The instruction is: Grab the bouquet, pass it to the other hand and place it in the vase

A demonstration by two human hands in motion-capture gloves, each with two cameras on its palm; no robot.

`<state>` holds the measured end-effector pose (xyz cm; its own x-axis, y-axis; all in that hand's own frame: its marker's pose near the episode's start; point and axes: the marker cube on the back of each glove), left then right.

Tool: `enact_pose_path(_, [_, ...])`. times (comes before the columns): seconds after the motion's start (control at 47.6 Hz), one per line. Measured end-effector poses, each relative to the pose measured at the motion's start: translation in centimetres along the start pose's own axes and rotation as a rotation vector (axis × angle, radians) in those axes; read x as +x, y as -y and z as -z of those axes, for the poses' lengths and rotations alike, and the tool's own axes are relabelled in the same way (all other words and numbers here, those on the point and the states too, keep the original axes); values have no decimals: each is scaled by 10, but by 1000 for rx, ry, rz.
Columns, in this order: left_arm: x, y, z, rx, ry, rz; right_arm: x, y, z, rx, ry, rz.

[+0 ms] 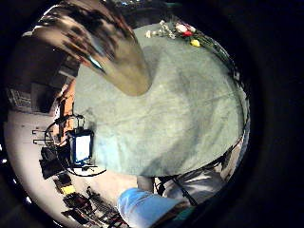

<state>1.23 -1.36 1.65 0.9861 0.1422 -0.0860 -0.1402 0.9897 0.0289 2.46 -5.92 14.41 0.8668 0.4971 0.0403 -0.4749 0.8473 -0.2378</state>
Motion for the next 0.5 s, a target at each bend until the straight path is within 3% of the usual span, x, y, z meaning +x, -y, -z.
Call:
enact_pose_path(0.147, [-3,3,-1,-18,3,5,0,-3,2,48,49,-55])
enact_pose_path(0.357, [-14,8,1,-70,-35,23,9,12,7,271,145,-75])
enact_pose_path(0.504, [-6,-18,40,-244,-168,20,9,20,12,472,289,-80])
